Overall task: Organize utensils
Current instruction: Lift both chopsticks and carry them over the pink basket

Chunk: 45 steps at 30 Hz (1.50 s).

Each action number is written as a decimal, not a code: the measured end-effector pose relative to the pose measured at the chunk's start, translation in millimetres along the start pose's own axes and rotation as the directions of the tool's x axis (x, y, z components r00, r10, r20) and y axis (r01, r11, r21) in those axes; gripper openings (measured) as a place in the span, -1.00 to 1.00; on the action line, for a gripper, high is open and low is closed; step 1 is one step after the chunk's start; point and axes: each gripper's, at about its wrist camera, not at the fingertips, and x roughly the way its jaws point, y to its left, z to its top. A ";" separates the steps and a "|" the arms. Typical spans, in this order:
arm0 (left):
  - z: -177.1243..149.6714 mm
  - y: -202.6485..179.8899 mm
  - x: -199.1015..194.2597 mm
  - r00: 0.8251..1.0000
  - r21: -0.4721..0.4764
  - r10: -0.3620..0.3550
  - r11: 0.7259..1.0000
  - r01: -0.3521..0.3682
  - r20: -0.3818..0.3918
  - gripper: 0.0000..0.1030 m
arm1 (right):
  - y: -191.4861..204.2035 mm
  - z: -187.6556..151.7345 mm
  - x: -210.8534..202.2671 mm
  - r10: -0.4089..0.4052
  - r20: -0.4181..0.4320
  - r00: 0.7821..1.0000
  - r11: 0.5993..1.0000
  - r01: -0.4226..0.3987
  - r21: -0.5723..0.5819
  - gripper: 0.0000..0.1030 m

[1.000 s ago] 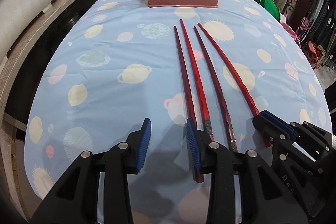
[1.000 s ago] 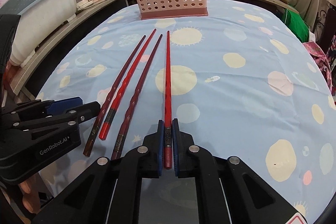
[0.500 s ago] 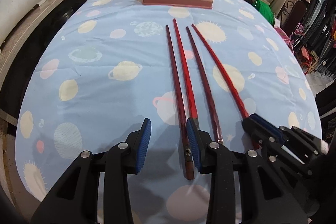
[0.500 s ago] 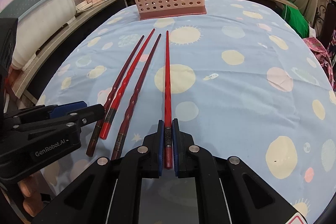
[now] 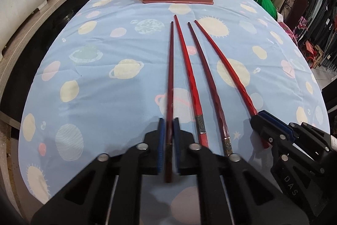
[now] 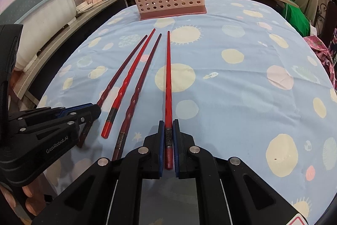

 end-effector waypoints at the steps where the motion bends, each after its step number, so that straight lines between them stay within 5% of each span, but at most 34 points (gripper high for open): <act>1: 0.6 1.9 -0.8 1.000 -0.007 -0.009 1.000 0.009 -0.005 -0.87 | -0.6 -0.4 -2.1 0.002 0.001 1.000 1.000 -0.002 0.003 -0.87; 14: 35.5 14.6 -58.1 0.993 -0.044 -0.035 0.998 0.040 0.115 -0.87 | -15.7 43.7 -57.0 0.020 0.142 0.990 0.998 -0.028 0.053 -0.87; 26: 119.0 24.1 -107.0 0.958 -0.062 -0.002 0.998 0.021 0.288 -0.87 | -33.7 130.8 -104.9 0.020 0.340 0.940 0.998 -0.038 0.047 -0.87; 45: 186.3 17.2 -135.8 0.922 -0.033 0.014 0.999 -0.001 0.386 -0.87 | -30.4 184.0 -113.3 0.050 0.411 0.910 0.998 -0.065 0.023 -0.87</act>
